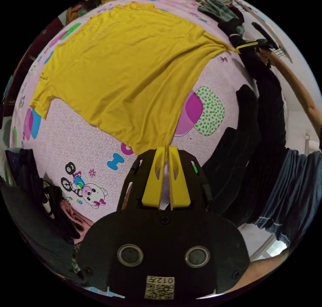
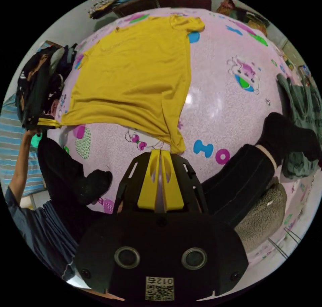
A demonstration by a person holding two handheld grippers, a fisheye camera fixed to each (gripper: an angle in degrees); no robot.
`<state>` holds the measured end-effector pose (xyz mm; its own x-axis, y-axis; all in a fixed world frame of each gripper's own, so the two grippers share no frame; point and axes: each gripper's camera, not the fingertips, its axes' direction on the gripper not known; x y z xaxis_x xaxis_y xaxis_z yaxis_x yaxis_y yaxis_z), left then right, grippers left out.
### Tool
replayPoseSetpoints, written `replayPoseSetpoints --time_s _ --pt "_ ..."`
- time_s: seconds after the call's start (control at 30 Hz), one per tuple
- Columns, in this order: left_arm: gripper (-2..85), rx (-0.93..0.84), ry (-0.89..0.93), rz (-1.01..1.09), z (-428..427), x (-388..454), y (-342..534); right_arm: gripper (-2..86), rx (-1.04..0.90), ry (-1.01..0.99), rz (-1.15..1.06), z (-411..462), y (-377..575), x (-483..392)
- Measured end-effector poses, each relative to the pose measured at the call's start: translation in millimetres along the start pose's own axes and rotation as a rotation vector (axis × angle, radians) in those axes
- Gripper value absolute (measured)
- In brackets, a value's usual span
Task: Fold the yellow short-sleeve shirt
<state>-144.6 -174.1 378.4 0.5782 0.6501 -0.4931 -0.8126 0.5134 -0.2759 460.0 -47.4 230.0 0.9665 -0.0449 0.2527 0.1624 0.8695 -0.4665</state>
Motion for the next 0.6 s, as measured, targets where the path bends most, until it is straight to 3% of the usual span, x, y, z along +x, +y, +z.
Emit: replayPoseSetpoints --time_s 0.1,0.27,0.37,0.6 --pt "0.1 0.085 -0.048 -0.050 -6 3 -4 -1.0 0.090 -0.003 -0.019 0 -4 -4" --pt "0.0 0.020 -0.049 -0.031 16 13 -16 -1.0 0.101 0.039 0.034 24 -16 -8" --pt "0.0 -0.026 -0.014 -0.037 27 13 -11 -1.0 0.017 0.034 0.052 37 -19 -9" --pt "-0.1 0.053 -0.047 -0.114 35 13 -18 -1.0 -0.019 0.032 0.023 38 -18 -11"
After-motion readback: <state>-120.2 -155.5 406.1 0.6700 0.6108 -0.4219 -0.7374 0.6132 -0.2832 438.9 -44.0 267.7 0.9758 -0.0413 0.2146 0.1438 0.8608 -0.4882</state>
